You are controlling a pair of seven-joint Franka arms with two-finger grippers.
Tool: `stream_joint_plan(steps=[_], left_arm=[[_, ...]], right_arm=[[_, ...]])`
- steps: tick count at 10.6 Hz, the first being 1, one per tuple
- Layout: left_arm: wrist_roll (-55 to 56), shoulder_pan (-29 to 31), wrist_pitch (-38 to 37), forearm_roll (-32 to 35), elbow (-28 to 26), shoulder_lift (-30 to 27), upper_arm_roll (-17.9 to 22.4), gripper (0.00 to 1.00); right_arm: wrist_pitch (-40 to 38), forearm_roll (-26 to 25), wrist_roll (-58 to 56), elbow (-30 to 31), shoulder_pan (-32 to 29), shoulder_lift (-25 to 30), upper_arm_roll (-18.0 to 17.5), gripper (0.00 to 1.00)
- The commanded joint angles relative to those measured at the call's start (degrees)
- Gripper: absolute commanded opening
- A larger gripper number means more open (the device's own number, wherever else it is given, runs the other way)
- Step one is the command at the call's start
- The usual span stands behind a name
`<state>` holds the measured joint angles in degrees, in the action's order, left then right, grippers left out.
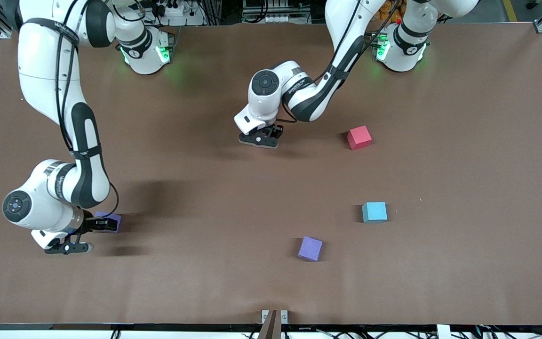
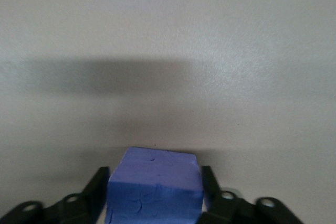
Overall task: Arrange blocks into number 1
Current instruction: 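Place the pink cube in line with the left gripper while the right grasps purple, then carry the purple cube to the line with the right gripper while the left withdraws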
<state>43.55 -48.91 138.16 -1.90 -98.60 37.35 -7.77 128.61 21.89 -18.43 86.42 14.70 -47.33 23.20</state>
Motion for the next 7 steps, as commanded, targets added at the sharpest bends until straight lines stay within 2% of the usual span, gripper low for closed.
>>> stream_joint_plan(steps=[1,2,3,7], left_arm=[[-0.40,0.05,0.97,0.23,-1.24,-0.70,-0.83,0.00],[-0.22,0.05,0.97,0.23,-1.42,-0.61,-0.84,0.00],[-0.22,0.05,0.97,0.23,-1.33,-0.52,-0.93,0.00],[0.22,-0.13,1.06,-1.36,-0.89,-0.52,-0.84,0.00]], right_arm=[[0.33,0.79,-4.67,0.68,-1.34,0.13,-0.97,0.39],[-0.11,0.78,-5.56,0.77,-1.25,0.39,-0.97,0.15],[-0.46,0.78,-4.96,0.77,-0.73,0.74,-0.88,0.00],[-7.05,0.79,0.64,-0.63,2.25,4.34,-0.71,0.00]])
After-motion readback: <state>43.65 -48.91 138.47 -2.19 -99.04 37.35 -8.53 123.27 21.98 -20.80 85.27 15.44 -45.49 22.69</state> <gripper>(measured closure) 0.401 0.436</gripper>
